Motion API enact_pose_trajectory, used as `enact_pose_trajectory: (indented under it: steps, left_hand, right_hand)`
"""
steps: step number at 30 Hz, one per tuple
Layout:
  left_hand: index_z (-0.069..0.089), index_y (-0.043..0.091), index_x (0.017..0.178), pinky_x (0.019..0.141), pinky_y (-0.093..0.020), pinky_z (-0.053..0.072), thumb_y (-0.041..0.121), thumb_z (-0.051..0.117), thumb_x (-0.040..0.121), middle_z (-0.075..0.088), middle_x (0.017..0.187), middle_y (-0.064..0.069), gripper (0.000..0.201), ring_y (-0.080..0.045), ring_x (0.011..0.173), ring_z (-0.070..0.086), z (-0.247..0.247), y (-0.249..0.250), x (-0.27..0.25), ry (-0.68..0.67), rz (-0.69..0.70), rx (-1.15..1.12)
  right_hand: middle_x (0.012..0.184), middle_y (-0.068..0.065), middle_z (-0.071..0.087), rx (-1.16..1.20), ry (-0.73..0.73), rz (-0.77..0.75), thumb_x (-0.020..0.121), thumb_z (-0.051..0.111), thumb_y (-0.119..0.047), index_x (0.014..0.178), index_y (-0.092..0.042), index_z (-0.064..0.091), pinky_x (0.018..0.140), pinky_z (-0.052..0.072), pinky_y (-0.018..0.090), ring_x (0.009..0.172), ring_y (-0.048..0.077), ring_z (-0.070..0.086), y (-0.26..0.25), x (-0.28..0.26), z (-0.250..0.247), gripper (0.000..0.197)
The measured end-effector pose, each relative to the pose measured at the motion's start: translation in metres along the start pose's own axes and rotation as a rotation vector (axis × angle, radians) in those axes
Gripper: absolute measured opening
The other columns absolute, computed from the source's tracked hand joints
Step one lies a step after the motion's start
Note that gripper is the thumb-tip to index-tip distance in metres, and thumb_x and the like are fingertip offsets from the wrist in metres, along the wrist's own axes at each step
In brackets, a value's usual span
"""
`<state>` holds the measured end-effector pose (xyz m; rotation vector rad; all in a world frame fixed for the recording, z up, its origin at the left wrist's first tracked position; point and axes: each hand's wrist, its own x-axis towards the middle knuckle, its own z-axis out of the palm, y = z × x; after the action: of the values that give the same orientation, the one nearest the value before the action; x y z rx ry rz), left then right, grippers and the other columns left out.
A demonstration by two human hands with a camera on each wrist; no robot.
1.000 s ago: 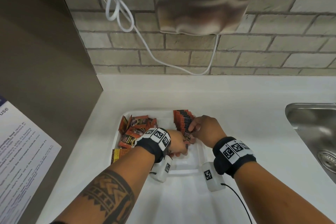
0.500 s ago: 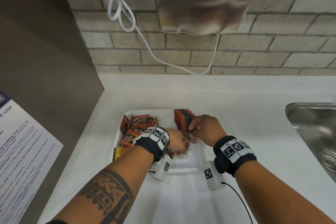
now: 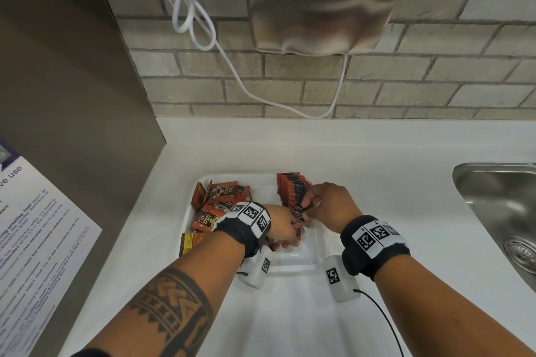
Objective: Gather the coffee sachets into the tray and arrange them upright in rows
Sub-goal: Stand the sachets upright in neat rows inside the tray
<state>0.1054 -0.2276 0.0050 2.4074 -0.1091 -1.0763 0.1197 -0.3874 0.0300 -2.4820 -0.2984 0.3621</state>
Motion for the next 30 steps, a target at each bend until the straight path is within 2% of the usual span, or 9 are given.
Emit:
enact_pose_trajectory:
  steps: [3, 8, 11, 15, 18, 23, 30]
  left_hand:
    - [0.07, 0.018, 0.123, 0.071, -0.031, 0.057, 0.029, 0.069, 0.088, 0.077, 0.102, -0.008, 0.036, -0.019, 0.072, 0.063, 0.0012, -0.0021, 0.001, -0.005, -0.003, 0.015]
    - [0.07, 0.017, 0.123, 0.077, -0.034, 0.059, 0.029, 0.07, 0.088, 0.077, 0.103, -0.008, 0.037, -0.019, 0.075, 0.065, 0.0027, -0.005, 0.001, -0.001, -0.005, 0.018]
    - [0.069, 0.017, 0.123, 0.071, -0.031, 0.056, 0.028, 0.07, 0.088, 0.077, 0.101, -0.008, 0.037, -0.019, 0.073, 0.063, 0.002, -0.0044, -0.0008, 0.0, -0.008, -0.002]
    - [0.068, 0.018, 0.125, 0.06, -0.026, 0.051, 0.025, 0.069, 0.09, 0.072, 0.09, -0.004, 0.036, -0.02, 0.071, 0.06, 0.0013, -0.0033, -0.0032, 0.008, -0.012, -0.04]
    - [0.067, 0.019, 0.126, 0.062, -0.026, 0.051, 0.026, 0.069, 0.091, 0.071, 0.09, -0.003, 0.036, -0.02, 0.072, 0.06, 0.0022, -0.0025, -0.004, 0.02, -0.005, -0.038]
    - [0.066, 0.016, 0.128, 0.052, -0.021, 0.048, 0.025, 0.068, 0.092, 0.07, 0.087, -0.004, 0.037, -0.02, 0.068, 0.059, 0.0043, -0.0022, -0.005, 0.042, -0.017, -0.053]
    - [0.068, 0.016, 0.125, 0.048, -0.019, 0.049, 0.026, 0.068, 0.092, 0.069, 0.084, -0.002, 0.034, -0.016, 0.061, 0.058, 0.0045, -0.0027, -0.0062, 0.062, -0.026, -0.067]
  right_hand:
    - [0.075, -0.013, 0.057, -0.004, 0.002, -0.007, 0.075, 0.076, -0.004, 0.082, -0.021, 0.071, 0.057, 0.034, 0.013, 0.069, 0.005, 0.052, 0.0001, -0.0007, -0.0012, 0.019]
    - [0.076, -0.012, 0.057, -0.005, 0.005, -0.013, 0.077, 0.075, -0.004, 0.085, -0.02, 0.072, 0.057, 0.033, 0.012, 0.068, 0.002, 0.051, 0.0008, -0.0024, -0.0018, 0.018]
    - [0.076, -0.012, 0.057, -0.008, 0.003, -0.016, 0.077, 0.075, -0.004, 0.085, -0.02, 0.072, 0.056, 0.033, 0.011, 0.067, 0.001, 0.05, 0.0015, -0.0033, -0.0023, 0.019]
    - [0.076, -0.012, 0.056, -0.023, 0.004, -0.029, 0.078, 0.074, -0.003, 0.086, -0.02, 0.072, 0.055, 0.034, 0.01, 0.068, 0.001, 0.05, 0.0008, -0.0033, -0.0035, 0.018]
    - [0.075, -0.014, 0.057, -0.027, 0.009, -0.024, 0.079, 0.074, -0.004, 0.082, -0.022, 0.07, 0.055, 0.033, 0.009, 0.069, 0.001, 0.05, 0.0, -0.0022, -0.0028, 0.019]
    - [0.075, -0.015, 0.056, -0.031, 0.006, -0.002, 0.08, 0.07, -0.002, 0.08, -0.024, 0.069, 0.056, 0.034, 0.009, 0.07, 0.003, 0.052, -0.0001, 0.0006, 0.0006, 0.022]
    - [0.074, -0.016, 0.056, -0.036, 0.005, 0.005, 0.081, 0.071, -0.003, 0.079, -0.024, 0.068, 0.054, 0.034, 0.009, 0.067, 0.0, 0.051, -0.0003, 0.0048, -0.0002, 0.021]
